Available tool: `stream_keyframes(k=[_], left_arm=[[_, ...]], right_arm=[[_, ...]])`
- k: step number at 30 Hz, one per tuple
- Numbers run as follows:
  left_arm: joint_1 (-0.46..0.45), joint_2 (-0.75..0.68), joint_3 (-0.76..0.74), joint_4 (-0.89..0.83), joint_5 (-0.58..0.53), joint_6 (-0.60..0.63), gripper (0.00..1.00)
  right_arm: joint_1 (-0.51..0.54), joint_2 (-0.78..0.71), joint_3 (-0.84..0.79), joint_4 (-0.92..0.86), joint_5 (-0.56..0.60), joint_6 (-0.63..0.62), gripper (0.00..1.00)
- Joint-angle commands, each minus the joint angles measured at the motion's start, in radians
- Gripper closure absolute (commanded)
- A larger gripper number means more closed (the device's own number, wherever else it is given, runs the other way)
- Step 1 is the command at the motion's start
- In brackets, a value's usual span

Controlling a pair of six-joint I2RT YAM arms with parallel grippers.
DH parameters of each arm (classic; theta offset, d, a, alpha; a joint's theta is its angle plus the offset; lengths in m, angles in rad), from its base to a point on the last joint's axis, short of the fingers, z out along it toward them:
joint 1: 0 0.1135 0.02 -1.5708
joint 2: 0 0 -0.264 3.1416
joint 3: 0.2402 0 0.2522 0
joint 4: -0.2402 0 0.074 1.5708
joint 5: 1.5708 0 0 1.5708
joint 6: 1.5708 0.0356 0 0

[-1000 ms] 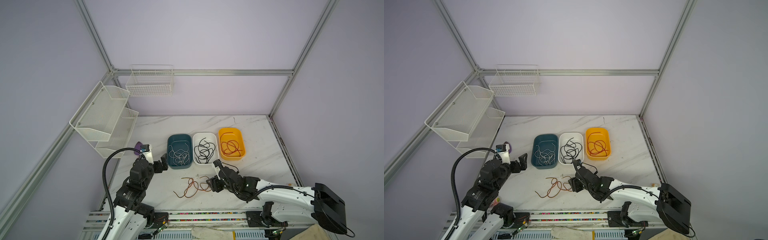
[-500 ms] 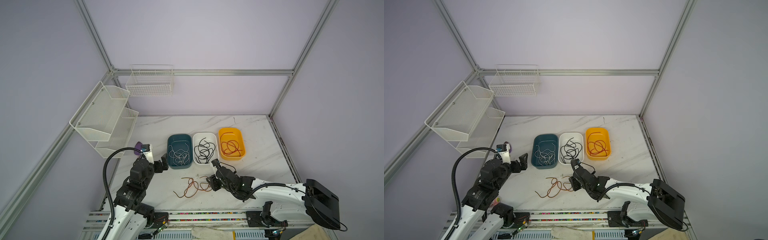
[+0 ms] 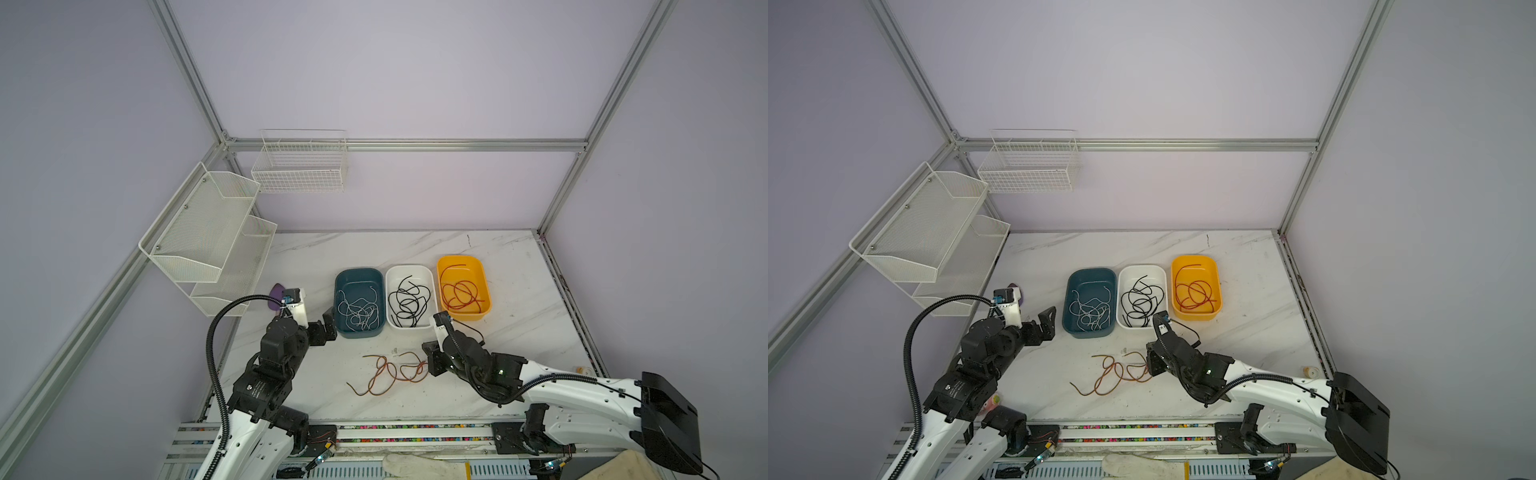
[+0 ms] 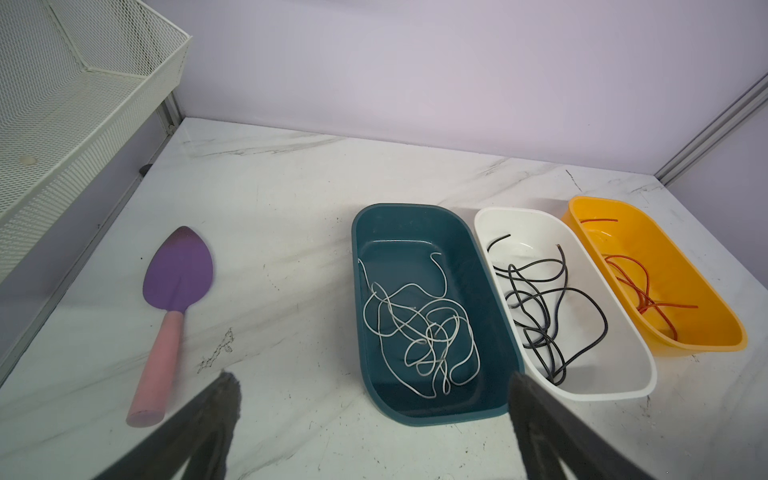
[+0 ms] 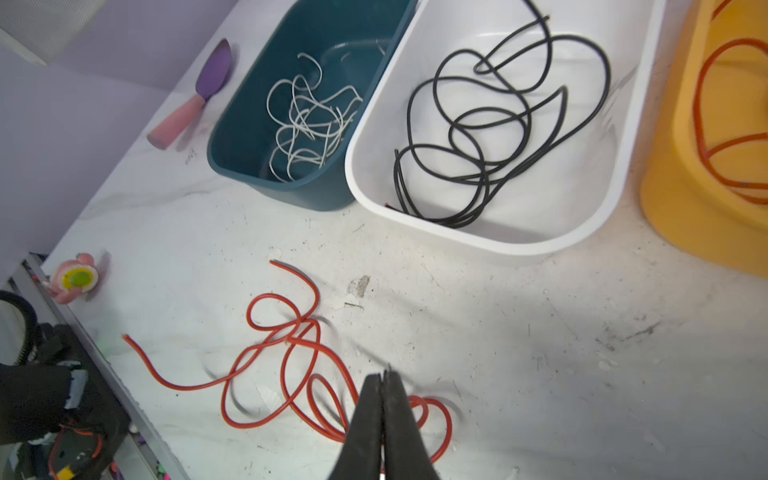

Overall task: Untangle the cables
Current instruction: 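Lower the open right gripper over the loose red wire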

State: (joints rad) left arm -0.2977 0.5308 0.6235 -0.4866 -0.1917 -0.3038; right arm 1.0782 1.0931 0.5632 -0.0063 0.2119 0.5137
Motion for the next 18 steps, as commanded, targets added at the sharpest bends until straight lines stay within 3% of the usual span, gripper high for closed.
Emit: stream_keyframes(k=[1,4,10,18], left_arm=[[-0.007,0.003,-0.044,0.039,0.011,0.002,0.00],[-0.008,0.003,-0.045,0.039,0.012,0.001,0.00],[-0.008,0.004,-0.045,0.038,0.015,0.002,0.00],[-0.008,0.004,-0.045,0.039,0.020,0.002,0.00]], right_arm=[[0.005,-0.065,0.016,-0.084,0.078,0.022,0.95],[0.005,-0.115,0.014,-0.088,0.072,0.015,0.95],[0.005,-0.066,-0.010,0.005,-0.051,-0.027,0.74],[0.006,0.081,-0.019,0.099,-0.116,-0.019,0.68]])
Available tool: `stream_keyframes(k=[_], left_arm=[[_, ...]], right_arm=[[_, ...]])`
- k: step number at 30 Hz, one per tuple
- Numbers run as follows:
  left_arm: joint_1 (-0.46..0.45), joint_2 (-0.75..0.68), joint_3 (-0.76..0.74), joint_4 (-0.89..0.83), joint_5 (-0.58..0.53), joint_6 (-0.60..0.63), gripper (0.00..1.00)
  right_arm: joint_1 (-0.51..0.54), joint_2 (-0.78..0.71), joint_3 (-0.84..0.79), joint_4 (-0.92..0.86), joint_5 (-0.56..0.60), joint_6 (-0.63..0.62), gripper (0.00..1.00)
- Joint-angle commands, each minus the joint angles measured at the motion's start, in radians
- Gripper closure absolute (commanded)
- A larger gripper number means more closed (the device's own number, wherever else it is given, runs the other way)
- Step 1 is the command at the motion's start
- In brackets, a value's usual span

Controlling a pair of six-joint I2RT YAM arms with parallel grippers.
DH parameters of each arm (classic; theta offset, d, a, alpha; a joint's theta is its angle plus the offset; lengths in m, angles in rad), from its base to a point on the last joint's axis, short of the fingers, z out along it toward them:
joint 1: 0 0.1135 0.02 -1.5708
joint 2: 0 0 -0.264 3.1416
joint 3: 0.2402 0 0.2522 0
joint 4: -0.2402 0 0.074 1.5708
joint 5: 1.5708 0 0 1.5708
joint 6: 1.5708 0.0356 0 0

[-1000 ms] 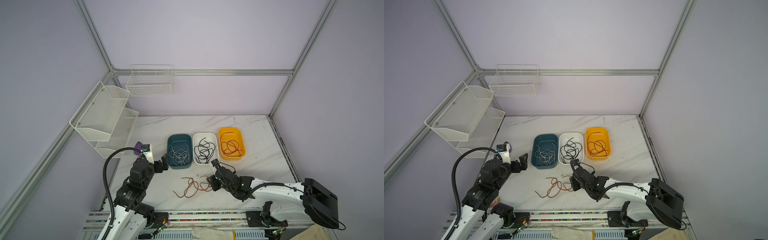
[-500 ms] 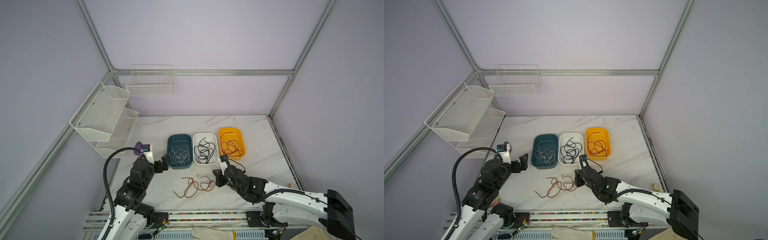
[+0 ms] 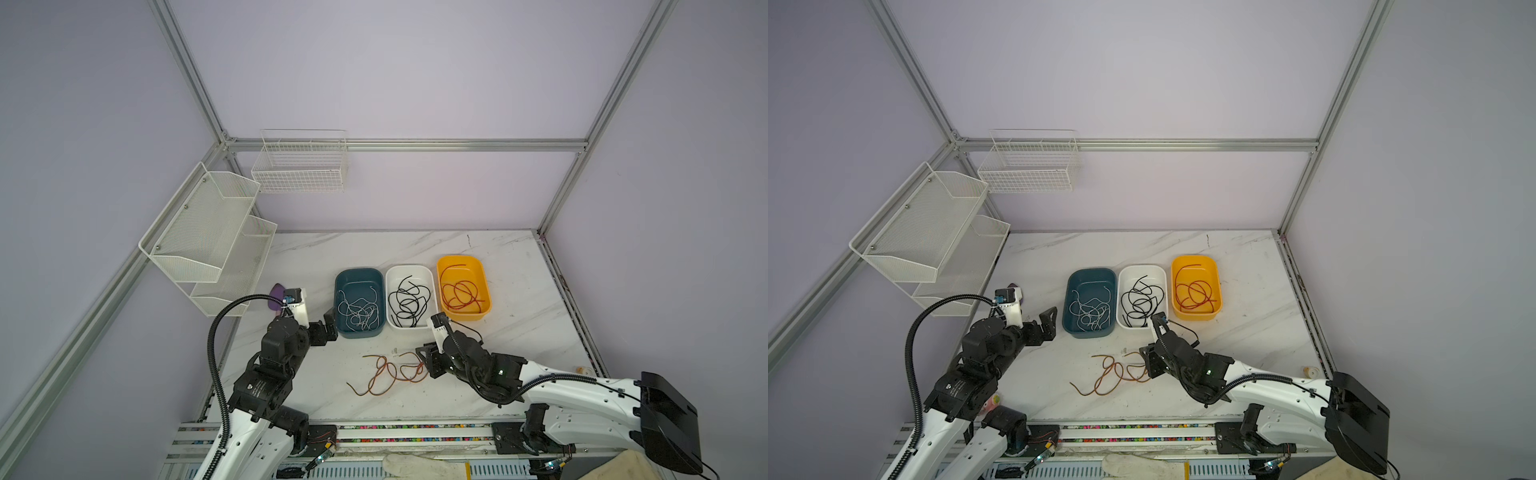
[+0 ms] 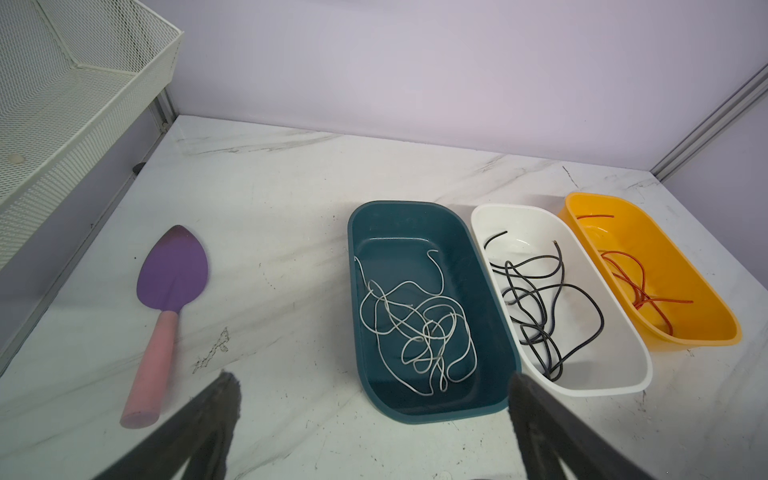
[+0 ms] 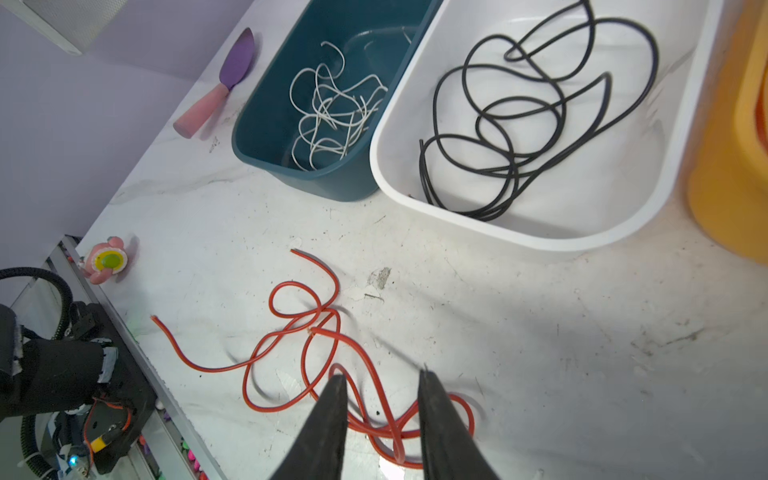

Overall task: Untangle the cables
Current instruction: 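Lower the open right gripper over the loose red wire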

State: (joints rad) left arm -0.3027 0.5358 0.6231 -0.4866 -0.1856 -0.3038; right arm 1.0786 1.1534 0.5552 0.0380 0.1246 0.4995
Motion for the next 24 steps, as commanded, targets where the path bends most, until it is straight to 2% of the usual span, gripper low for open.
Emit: stream_keyframes(k=[1,15,24], left_arm=[[-0.004,-0.001,-0.046,0.038,0.014,0.001,0.00],[-0.006,0.002,-0.046,0.038,0.017,0.002,0.00],[-0.007,0.003,-0.046,0.039,0.018,0.002,0.00]], right_arm=[[0.006,0.032,-0.010,0.060,-0.028,-0.006,0.68],[0.009,0.129,-0.035,0.124,-0.011,0.014,0.70],[0.008,0.140,-0.045,0.133,0.009,0.026,0.85]])
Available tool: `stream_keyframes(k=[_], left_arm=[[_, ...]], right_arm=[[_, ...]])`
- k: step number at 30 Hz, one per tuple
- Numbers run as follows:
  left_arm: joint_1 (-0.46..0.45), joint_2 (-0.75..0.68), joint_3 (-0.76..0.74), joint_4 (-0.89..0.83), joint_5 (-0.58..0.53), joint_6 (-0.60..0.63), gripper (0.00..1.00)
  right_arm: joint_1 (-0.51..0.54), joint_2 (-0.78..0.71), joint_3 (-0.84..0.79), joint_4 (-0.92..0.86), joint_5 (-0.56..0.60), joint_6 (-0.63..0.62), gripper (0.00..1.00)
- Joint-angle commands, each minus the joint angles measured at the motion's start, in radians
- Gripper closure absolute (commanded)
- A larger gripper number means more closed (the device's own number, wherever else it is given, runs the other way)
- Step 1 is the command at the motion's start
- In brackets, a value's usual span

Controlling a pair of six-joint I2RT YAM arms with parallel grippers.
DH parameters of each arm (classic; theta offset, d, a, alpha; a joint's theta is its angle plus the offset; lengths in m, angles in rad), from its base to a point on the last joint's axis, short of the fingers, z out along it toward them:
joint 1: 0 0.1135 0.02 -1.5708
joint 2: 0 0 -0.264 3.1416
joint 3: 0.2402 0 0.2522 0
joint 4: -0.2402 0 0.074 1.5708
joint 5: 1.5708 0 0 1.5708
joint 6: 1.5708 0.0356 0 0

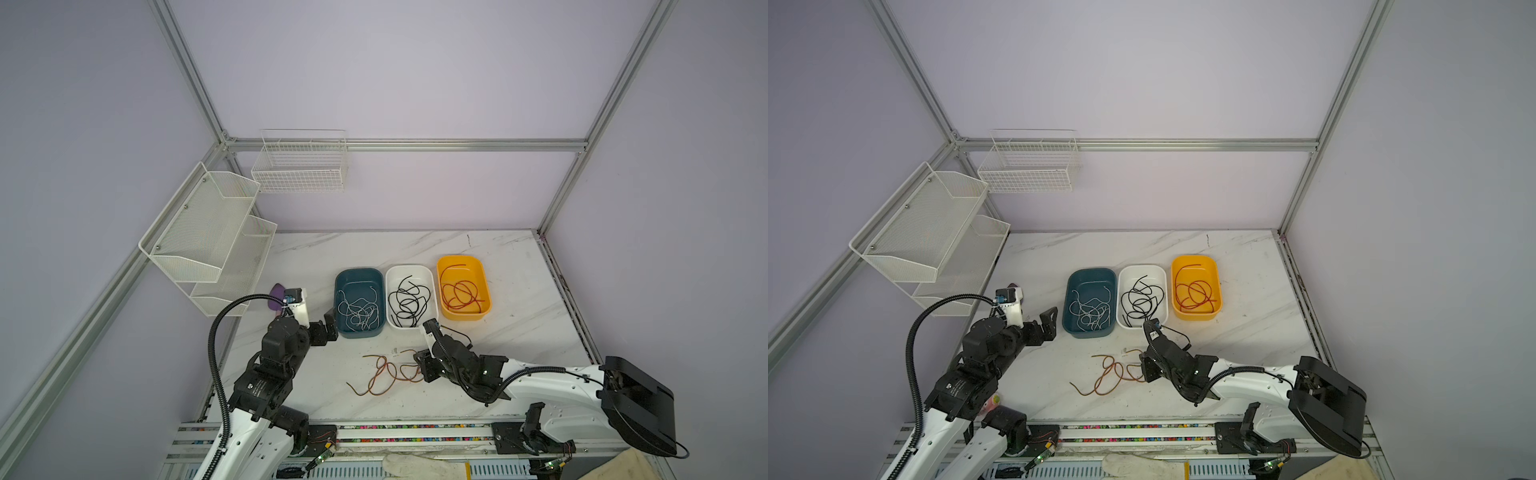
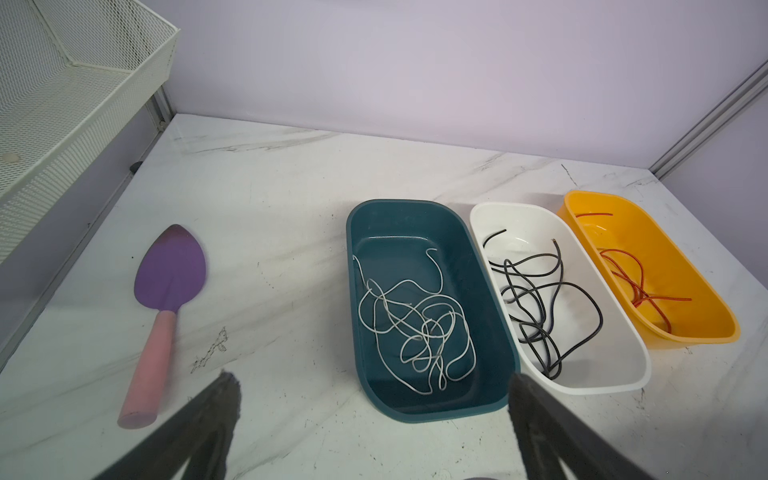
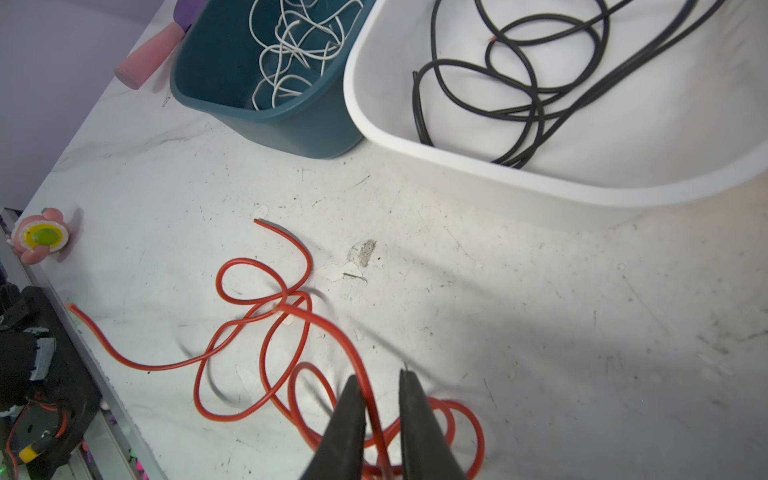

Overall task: Untangle the cables
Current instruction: 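Lower the open right gripper over the loose red wire, then close the right gripper on the red wire and lift it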

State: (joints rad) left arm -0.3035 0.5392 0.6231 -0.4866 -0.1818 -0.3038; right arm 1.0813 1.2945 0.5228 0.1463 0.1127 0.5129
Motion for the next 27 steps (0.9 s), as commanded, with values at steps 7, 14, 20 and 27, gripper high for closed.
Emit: stream_keyframes(k=[7,14,20,27], left_arm=[[-0.006,0.000,-0.046,0.039,0.018,0.001,0.00],[-0.008,0.001,-0.046,0.040,0.021,0.001,0.00],[-0.008,0.004,-0.048,0.040,0.027,0.000,0.00],[-0.009,0.005,-0.048,0.040,0.027,0.001,0.00]], right_arm=[[0.005,-0.085,-0.022,-0.017,0.083,0.017,0.99],[0.004,-0.192,0.000,-0.134,0.169,0.035,1.00],[0.005,-0.327,0.036,-0.246,0.242,0.037,1.00],[0.004,-0.422,0.104,-0.350,0.310,0.042,1.00]])
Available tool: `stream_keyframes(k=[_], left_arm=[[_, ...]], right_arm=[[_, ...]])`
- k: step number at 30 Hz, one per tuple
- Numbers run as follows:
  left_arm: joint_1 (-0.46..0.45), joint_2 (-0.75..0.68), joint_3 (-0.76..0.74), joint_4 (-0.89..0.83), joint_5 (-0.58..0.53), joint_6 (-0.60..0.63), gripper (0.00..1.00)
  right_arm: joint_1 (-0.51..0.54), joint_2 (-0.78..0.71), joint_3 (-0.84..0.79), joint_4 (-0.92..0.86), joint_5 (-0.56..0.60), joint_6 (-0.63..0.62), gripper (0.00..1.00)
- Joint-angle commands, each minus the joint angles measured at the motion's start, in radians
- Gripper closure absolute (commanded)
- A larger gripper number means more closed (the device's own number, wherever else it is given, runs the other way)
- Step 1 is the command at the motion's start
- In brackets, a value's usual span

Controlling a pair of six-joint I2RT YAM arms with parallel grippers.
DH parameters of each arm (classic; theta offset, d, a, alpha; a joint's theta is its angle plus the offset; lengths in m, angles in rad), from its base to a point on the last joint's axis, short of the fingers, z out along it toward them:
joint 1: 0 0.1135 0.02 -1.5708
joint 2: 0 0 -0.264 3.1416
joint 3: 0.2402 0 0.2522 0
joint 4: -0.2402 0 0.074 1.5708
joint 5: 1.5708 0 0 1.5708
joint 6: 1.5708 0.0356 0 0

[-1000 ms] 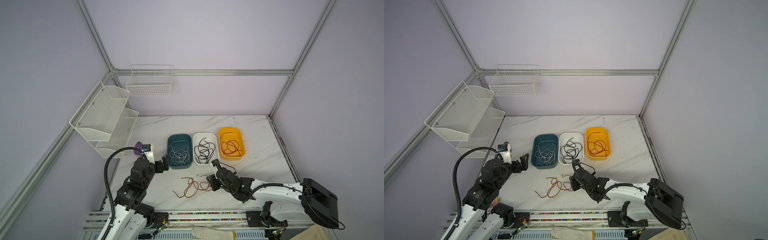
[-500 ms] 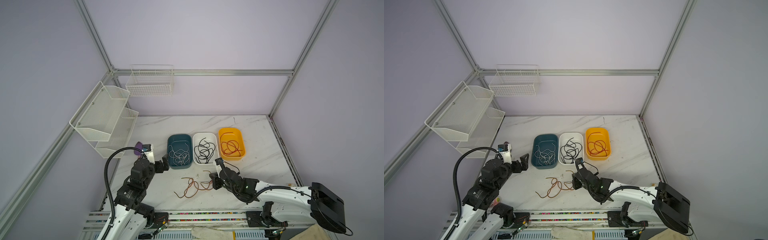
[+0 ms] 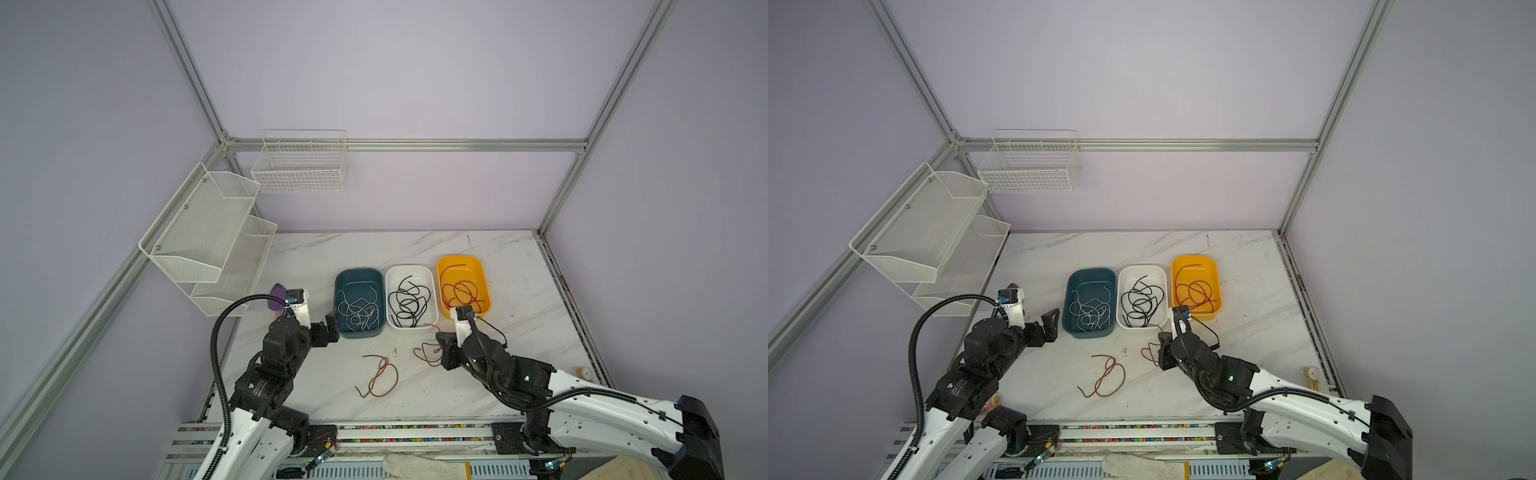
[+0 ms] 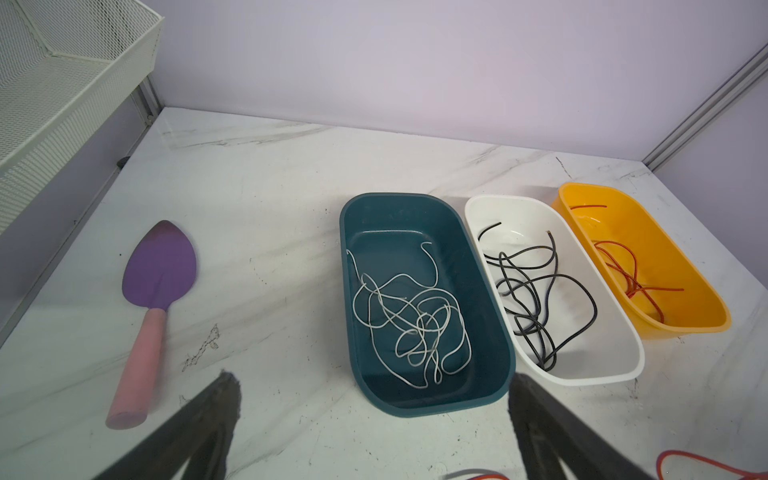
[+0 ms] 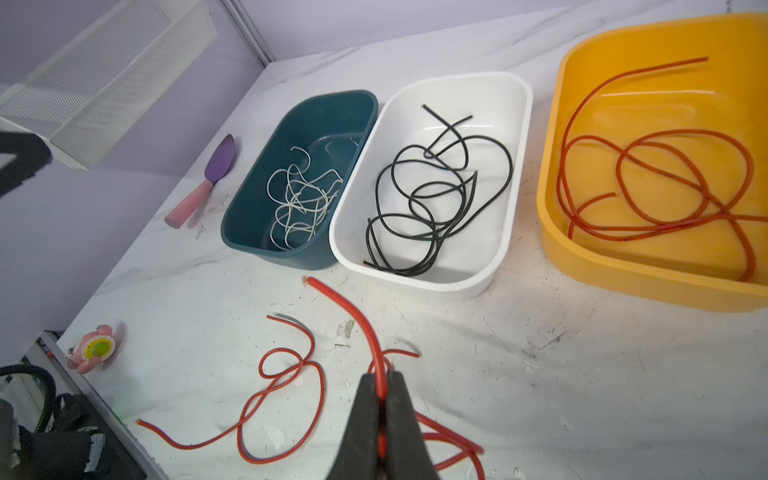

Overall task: Untangle the cables
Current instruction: 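Close the right gripper on the red wire and lift it, then carry the red wire with the right gripper over the yellow bin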

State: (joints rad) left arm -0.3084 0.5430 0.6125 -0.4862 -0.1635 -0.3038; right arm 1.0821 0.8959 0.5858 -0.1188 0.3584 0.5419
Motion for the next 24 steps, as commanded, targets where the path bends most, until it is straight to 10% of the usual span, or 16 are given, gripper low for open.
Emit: stream_keyframes(k=[1,24], left_arm=[[-0.004,0.001,-0.037,0.038,0.009,0.000,0.00],[-0.006,0.006,-0.036,0.040,0.018,-0.001,0.00]], right_arm=[[0.003,-0.032,0.055,-0.101,0.077,0.013,1.00],[-0.053,-0.052,0.298,-0.144,0.400,-0.158,1.00]])
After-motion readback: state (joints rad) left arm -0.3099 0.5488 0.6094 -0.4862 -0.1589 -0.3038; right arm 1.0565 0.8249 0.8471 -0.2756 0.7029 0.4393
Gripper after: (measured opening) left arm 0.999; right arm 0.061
